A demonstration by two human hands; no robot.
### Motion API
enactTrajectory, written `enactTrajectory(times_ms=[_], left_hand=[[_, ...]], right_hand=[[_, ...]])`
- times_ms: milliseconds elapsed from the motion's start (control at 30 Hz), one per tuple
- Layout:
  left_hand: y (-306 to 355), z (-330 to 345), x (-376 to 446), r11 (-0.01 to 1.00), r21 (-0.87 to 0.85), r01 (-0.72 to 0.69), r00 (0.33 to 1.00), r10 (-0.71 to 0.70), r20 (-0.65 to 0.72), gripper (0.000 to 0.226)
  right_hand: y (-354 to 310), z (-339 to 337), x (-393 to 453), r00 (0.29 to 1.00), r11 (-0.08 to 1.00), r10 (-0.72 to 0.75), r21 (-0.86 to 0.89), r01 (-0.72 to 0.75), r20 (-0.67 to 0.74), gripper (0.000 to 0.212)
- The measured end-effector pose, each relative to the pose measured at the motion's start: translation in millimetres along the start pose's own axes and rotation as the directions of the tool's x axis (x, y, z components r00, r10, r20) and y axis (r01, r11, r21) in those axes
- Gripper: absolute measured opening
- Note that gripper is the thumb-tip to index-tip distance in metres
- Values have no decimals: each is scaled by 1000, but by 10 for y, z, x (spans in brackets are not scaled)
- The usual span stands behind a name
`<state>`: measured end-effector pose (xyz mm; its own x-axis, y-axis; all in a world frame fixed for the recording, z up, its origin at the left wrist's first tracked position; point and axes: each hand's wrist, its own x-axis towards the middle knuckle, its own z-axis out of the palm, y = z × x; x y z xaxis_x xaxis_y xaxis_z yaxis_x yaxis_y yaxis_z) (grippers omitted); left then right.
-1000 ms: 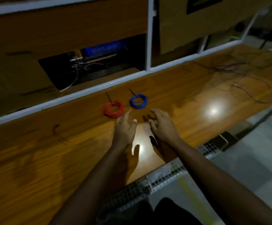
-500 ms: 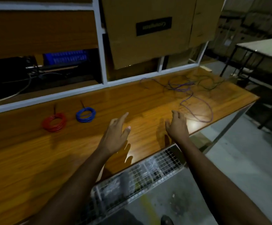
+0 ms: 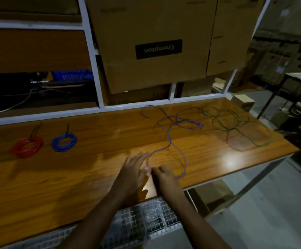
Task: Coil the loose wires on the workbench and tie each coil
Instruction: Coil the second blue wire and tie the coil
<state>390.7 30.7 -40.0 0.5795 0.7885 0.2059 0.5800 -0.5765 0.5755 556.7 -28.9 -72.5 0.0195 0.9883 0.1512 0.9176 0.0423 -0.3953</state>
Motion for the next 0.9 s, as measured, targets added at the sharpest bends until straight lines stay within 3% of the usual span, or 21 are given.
enactTrajectory(times_ms=[100, 167, 233, 267, 367, 400, 533, 567, 633, 700, 733, 800, 833, 867, 900], left_hand=[[-135, -76, -172, 985, 149, 90, 996, -89, -19, 57], [-259, -167, -378, 968, 192, 162, 986, -164, -3, 63], [-392, -287, -607, 935, 297, 192, 977, -211, 31, 63], [-464, -339, -723, 920, 334, 206, 973, -229, 32, 57], [-653, -482, -1011, 904, 330, 270, 962, -266, -58, 46], [-710, -514, -1082, 896, 338, 289, 957, -273, -94, 45], [-917, -572, -1362, 884, 322, 339, 936, -283, -209, 27], [-947, -590, -1429, 885, 291, 363, 923, -301, -238, 22], [-1010, -634, -1559, 873, 266, 408, 891, -317, -324, 22], [-1097, -693, -1662, 848, 236, 474, 840, -355, -411, 26], [-1148, -726, -1702, 827, 216, 518, 799, -379, -467, 30], [-1283, -771, -1786, 772, 211, 600, 730, -419, -540, 35], [-1343, -779, -1826, 736, 249, 629, 715, -422, -558, 39], [-1398, -781, -1849, 704, 298, 645, 714, -414, -565, 42], [-1404, -794, -1850, 675, 339, 655, 720, -421, -552, 44]], right_hand=[[-314, 61, -124, 974, 973, -225, -52, 224, -8, 16], [-478, 77, -133, 939, 944, -327, -19, 331, 105, 20], [-615, 64, -115, 917, 935, -348, 0, 355, 196, 30], [-680, 34, -100, 923, 932, -358, 4, 362, 142, 33], [-771, 1, 29, 939, 953, -297, -111, 281, -174, 36], [-800, -20, 95, 949, 965, -243, -154, 214, -200, 38], [-835, 153, 209, 1000, 962, -1, -272, 6, 21, 15], [-832, 205, 195, 999, 978, 43, -207, -37, 25, 11], [-829, 248, 157, 981, 983, 171, 87, -164, -89, 8], [-807, 222, 116, 917, 897, 345, 359, -259, -199, 6], [-771, 219, 114, 871, 816, 447, 491, -303, -205, 8], [-746, 220, 89, 784, 518, 615, 792, -322, -83, 15], [-734, 231, 77, 761, 400, 649, 864, -306, -31, 16], [-737, 229, 60, 760, 369, 650, 883, -289, -23, 13], [-748, 241, 41, 773, 413, 633, 862, -295, -39, 9]])
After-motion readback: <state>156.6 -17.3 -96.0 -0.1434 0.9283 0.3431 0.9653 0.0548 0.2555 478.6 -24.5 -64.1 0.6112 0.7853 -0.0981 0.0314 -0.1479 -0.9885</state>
